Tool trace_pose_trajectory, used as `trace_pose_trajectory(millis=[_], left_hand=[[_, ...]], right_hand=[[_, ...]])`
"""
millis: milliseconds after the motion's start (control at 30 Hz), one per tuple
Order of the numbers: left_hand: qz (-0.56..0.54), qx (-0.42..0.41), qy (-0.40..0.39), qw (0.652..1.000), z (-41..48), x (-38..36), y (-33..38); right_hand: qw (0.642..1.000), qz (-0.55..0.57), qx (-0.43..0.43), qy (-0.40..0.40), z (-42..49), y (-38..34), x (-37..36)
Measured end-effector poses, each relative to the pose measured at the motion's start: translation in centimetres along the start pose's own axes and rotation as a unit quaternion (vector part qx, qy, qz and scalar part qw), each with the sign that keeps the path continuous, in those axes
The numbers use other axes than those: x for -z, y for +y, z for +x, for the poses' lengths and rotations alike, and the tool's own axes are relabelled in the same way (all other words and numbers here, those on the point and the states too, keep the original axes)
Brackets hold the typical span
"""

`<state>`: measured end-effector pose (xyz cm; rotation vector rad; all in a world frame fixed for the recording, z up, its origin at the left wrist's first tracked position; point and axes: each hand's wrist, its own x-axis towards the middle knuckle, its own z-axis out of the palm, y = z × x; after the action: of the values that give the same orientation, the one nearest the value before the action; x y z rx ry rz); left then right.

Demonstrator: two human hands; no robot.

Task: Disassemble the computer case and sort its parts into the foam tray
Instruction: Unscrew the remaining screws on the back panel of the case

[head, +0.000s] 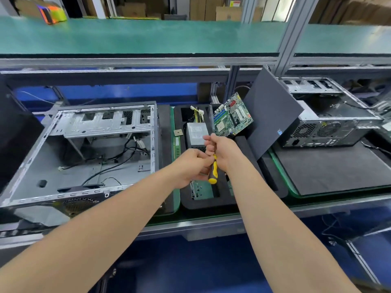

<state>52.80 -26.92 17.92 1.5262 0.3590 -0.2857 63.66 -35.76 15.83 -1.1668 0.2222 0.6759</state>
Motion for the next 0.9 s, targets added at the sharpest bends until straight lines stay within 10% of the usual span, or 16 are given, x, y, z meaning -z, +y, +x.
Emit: trace_pose_trajectory(millis=[500, 767, 900], left_hand=[[-0.06, -0.131, 0.176, 0.974, -15.2, 18.3, -3.7], [-0.079, -0.023, -0.185, 0.979, -22.2, 30.1, -13.0], [0.121, 0.029, -0.017, 0.992, -21.8, 31.5, -17.6]], right_hand=[[0.971, -0.202, 0.081, -0.101, -10.1, 10.0, -19.9], [0.909, -0.366, 0.152, -0.132, -14.1, 18.8, -22.8], [0.899, -0.391, 0.116, -0.159, -15.1, 21.6, -21.7]])
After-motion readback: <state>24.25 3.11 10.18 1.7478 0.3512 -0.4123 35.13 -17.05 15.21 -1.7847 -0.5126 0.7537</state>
